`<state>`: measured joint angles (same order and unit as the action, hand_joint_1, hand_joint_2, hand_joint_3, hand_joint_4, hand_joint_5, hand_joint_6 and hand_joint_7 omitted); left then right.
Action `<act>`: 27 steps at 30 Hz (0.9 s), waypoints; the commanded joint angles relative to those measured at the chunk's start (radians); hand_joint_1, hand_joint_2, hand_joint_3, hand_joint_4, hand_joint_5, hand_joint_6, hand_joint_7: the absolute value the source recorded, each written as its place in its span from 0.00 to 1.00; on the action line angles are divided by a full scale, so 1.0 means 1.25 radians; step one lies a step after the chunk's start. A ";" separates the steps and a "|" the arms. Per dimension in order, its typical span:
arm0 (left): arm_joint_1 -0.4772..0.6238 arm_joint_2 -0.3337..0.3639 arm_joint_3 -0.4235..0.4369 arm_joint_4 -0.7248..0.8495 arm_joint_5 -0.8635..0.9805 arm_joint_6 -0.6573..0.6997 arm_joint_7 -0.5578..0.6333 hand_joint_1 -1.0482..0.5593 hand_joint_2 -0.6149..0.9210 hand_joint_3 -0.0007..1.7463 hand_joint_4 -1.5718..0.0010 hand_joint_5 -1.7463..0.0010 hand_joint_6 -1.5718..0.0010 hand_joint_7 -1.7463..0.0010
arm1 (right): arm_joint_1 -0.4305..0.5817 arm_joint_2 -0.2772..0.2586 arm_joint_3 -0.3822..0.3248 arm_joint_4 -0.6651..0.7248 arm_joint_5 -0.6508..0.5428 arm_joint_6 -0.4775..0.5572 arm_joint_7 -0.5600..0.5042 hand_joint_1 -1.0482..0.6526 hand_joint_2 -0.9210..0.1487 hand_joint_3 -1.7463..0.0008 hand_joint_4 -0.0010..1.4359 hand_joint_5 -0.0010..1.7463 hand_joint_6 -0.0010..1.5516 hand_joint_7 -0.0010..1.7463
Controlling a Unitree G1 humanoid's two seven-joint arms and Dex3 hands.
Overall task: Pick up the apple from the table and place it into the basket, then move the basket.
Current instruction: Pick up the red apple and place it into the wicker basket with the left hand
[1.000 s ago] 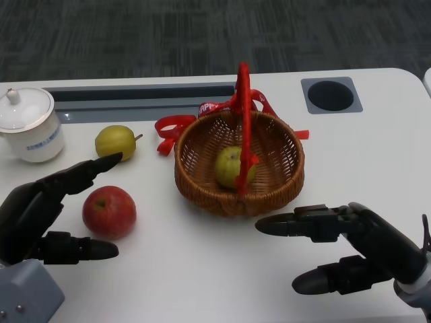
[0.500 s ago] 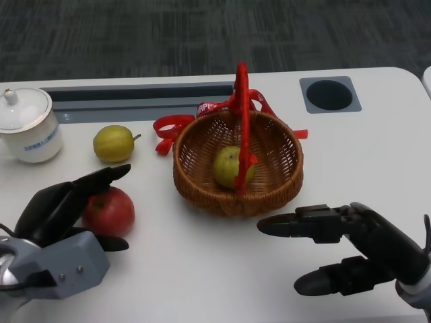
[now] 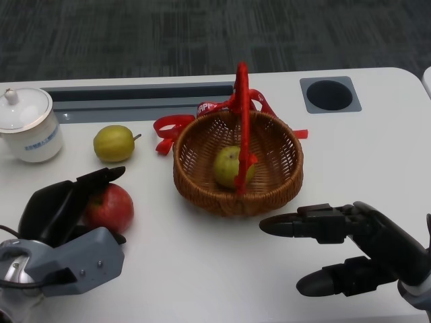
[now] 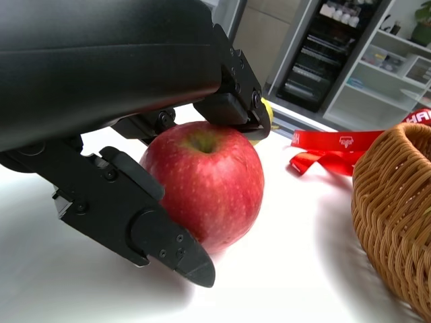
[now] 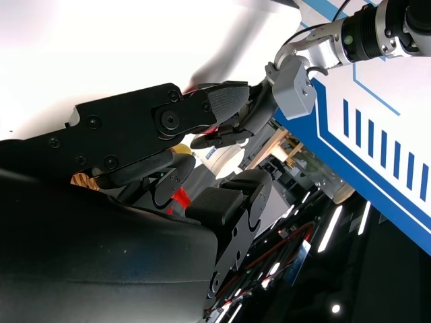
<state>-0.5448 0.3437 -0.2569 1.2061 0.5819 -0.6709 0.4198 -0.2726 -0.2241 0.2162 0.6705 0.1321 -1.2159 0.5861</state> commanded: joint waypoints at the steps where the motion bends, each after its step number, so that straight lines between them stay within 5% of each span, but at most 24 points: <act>1: 0.004 0.005 -0.012 0.004 0.001 0.006 0.029 0.58 0.94 0.01 0.26 0.97 0.32 0.97 | 0.005 -0.008 -0.002 -0.010 0.015 0.008 0.004 0.33 0.00 0.99 0.53 0.00 0.43 0.00; 15: 0.107 -0.002 0.075 -0.197 -0.157 -0.173 -0.016 0.57 0.95 0.00 0.23 0.99 0.31 0.99 | 0.005 -0.009 -0.007 -0.010 0.028 0.016 0.019 0.32 0.00 0.96 0.53 0.00 0.44 0.00; 27: 0.210 -0.013 0.158 -0.557 -0.246 -0.121 -0.130 0.57 0.95 0.00 0.22 0.99 0.31 1.00 | -0.002 -0.002 -0.006 0.000 0.027 0.011 0.023 0.32 0.00 0.95 0.54 0.00 0.44 0.00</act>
<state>-0.2876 0.3269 -0.0757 0.5546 0.3026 -0.8256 0.2756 -0.2722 -0.2207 0.2156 0.6637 0.1530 -1.1972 0.6113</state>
